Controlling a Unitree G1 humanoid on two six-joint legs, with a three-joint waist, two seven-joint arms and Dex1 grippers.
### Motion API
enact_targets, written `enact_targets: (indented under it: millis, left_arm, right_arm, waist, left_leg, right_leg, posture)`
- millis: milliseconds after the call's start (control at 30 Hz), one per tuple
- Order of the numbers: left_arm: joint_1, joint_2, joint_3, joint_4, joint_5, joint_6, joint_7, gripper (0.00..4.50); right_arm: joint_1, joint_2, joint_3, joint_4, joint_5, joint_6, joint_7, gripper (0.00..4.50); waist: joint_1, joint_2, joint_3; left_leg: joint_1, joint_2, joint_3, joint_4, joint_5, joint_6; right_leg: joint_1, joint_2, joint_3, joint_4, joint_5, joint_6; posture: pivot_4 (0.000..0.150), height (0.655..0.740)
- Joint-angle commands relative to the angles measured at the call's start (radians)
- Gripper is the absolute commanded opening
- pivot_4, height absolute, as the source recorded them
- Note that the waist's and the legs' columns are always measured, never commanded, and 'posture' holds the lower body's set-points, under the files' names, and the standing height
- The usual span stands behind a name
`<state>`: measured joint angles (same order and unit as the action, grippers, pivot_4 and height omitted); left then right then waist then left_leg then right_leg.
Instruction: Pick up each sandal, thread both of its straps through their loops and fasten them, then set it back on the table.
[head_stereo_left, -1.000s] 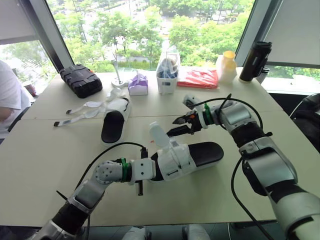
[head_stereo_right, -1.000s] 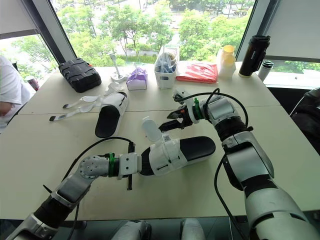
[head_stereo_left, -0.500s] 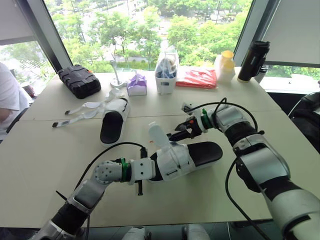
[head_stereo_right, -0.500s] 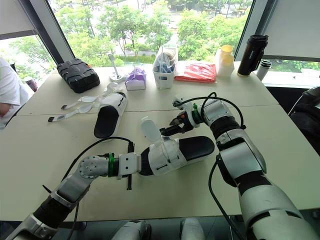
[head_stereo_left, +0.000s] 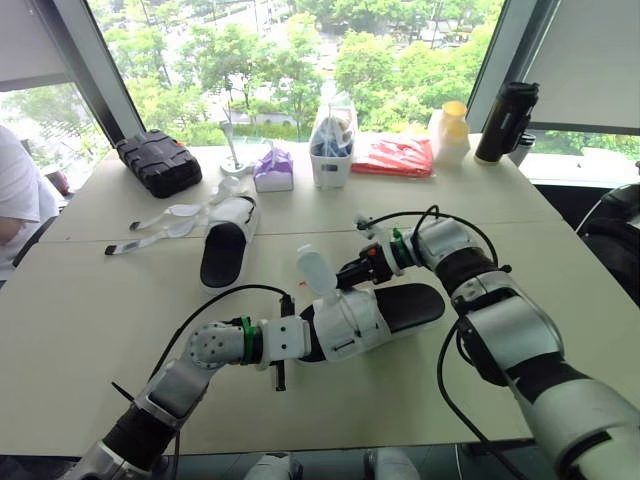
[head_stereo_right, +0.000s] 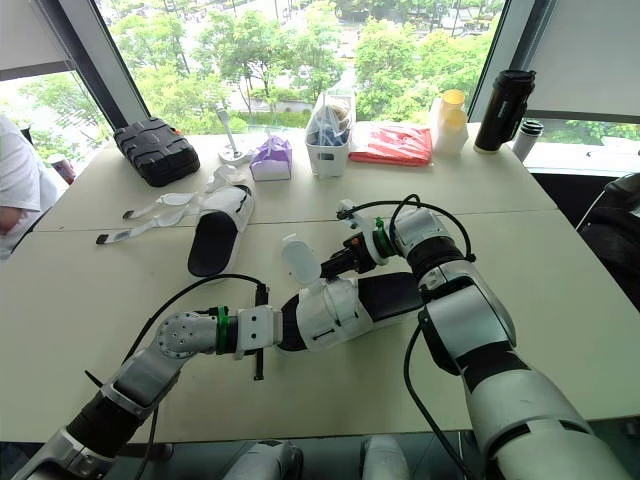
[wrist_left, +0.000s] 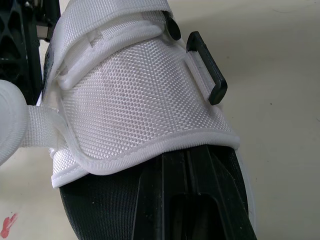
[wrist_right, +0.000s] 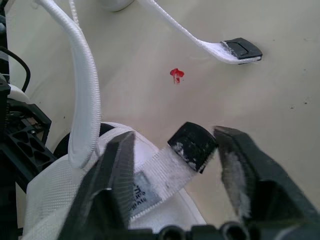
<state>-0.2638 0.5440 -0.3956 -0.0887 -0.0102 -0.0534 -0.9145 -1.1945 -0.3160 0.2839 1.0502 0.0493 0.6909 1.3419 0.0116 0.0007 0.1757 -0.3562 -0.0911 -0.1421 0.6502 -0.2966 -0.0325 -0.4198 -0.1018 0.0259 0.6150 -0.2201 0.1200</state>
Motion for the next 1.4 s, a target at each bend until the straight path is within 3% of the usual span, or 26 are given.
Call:
enact_targets:
  millis: [33,67,333,667,800,1000,1400]
  left_arm:
    - [0.029,0.008,-0.048,0.073,0.077,0.059,0.002,0.0]
    - [0.029,0.007,-0.048,0.073,0.076,0.059,0.002,0.0]
    - [0.029,0.011,-0.054,0.078,0.077,0.056,-0.007,0.0]
    - [0.018,0.038,-0.096,0.109,0.118,-0.006,-0.055,0.0]
    - [0.01,0.044,-0.109,0.131,0.137,-0.037,-0.067,0.0]
    - [-0.006,0.037,-0.113,0.164,0.15,-0.071,-0.073,0.0]
    - [0.015,0.038,-0.105,0.154,0.157,-0.071,-0.068,0.0]
  right_arm:
    - [-0.047,0.001,-0.045,0.001,0.013,-0.002,-0.006,0.39]
    - [-0.053,-0.003,-0.06,0.004,0.019,0.004,-0.008,0.06]
    - [-0.075,-0.068,-0.163,-0.086,0.088,0.09,0.009,0.06]
    - [0.022,-0.161,-0.232,-0.501,0.254,0.308,0.027,0.06]
    - [0.032,-0.174,-0.243,-0.562,0.3,0.338,0.007,0.06]
    - [0.01,-0.145,-0.212,-0.466,0.292,0.269,-0.028,0.06]
    - [-0.057,-0.037,-0.158,-0.036,0.139,-0.019,-0.099,0.06]
  waist:
    - [0.0,0.0,0.0]
    - [0.0,0.0,0.0]
    - [0.0,0.0,0.0]
    - [-0.002,0.001,0.0]
    - [-0.006,0.001,-0.001]
    - [-0.005,0.001,-0.001]
    - [-0.007,0.002,-0.001]
  left_leg:
    - [0.0,0.0,0.0,0.0,0.0,0.0]
    - [0.0,0.0,0.0,0.0,0.0,0.0]
    - [-0.001,0.0,0.0,0.0,0.0,0.0]
    - [-0.001,0.0,0.0,0.0,0.0,0.0]
    - [0.0,0.001,0.0,-0.001,0.0,0.0]
    - [0.0,0.0,0.0,0.0,0.0,0.0]
    - [0.001,0.0,0.0,-0.001,0.0,0.0]
  right_leg:
    - [0.0,0.0,0.0,0.0,0.0,0.0]
    - [0.0,0.0,0.0,0.0,0.0,0.0]
    - [0.0,0.0,0.0,0.0,0.0,0.0]
    - [-0.001,0.0,0.0,0.0,0.0,0.0]
    - [-0.001,0.0,0.0,0.0,0.0,0.0]
    - [-0.001,0.0,0.0,0.0,0.0,0.0]
    - [0.0,0.0,0.0,0.0,0.0,0.0]
  posture:
    - [0.15,0.74]
    - [0.15,0.74]
    - [0.15,0.74]
    - [0.15,0.74]
    - [0.15,0.74]
    - [0.15,0.74]
    - [0.15,0.74]
